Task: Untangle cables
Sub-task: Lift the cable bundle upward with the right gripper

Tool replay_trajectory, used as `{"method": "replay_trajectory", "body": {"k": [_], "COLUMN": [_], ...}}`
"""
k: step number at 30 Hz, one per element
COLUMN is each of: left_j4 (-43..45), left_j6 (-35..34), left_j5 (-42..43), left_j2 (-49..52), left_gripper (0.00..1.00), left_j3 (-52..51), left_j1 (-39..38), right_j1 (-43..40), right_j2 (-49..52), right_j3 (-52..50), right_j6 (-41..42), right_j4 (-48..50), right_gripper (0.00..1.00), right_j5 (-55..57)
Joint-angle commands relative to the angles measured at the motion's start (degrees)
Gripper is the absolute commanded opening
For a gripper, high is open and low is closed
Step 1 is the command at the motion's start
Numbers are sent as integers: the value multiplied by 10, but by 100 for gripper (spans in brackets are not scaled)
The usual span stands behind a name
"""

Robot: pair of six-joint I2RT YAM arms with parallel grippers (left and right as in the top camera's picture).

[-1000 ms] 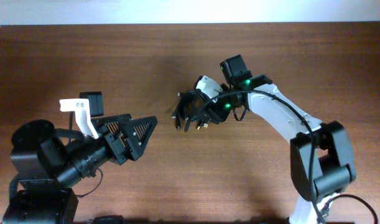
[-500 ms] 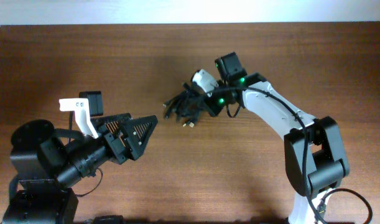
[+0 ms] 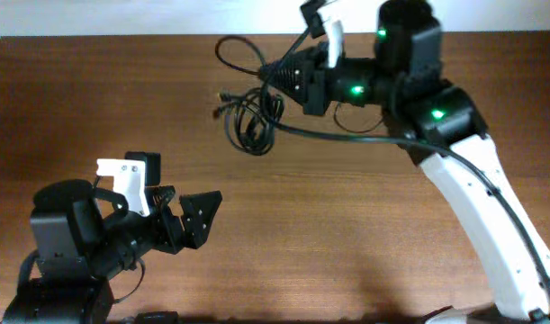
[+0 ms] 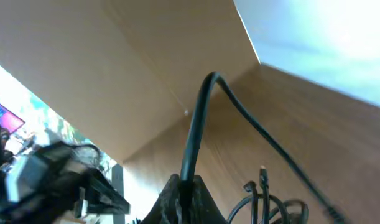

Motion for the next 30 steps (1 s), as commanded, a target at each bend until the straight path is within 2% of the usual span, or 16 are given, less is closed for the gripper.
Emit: {"method": "replay_trajectory", "body": {"k": [1,6,8,11,13,14,15,16,17,18,19,26,30], "left_j4": [-24,-40,-56,-60,-51,-45,-37,-32,-29,-22,-19,12,31], "left_j6": [72,78,80,151,165,164,164,164,162,162,162,240,252], "left_j5": [-7,-4,2,73,90,90,90,90,90,90,90,90,90], "left_j2": [-1,-1,-1,-2,-2,-1,-2,-1,-1,-2,-2,-2,-1], "left_gripper": [99,99,99,99,99,95,84,80,82,97,99,99,99], "left_j3": [7,7,7,7,7,7,7,7,7,7,7,7,7], "left_j1": [2,2,2,1,1,1,1,1,1,1,1,1,1], "right_j1": [4,35,50,55,55,55,55,55,55,55,55,56,56], "right_j2": [-43,-52,-51,-51,-51,-51,-51,-51,-51,-51,-51,-51,-51], "right_j3": [12,12,12,12,12,12,12,12,12,12,12,12,12], "right_j6": [90,116,116,116,116,116,116,116,116,116,116,117,172], "right_j4": [49,111,114,114,94,81,66,57,50,43,35,-70,-78], "right_gripper": [4,4,4,4,4,4,4,4,4,4,4,4,4], "right_j5": [-15,-5,49,75,83,83,83,83,83,82,82,80,64]}}
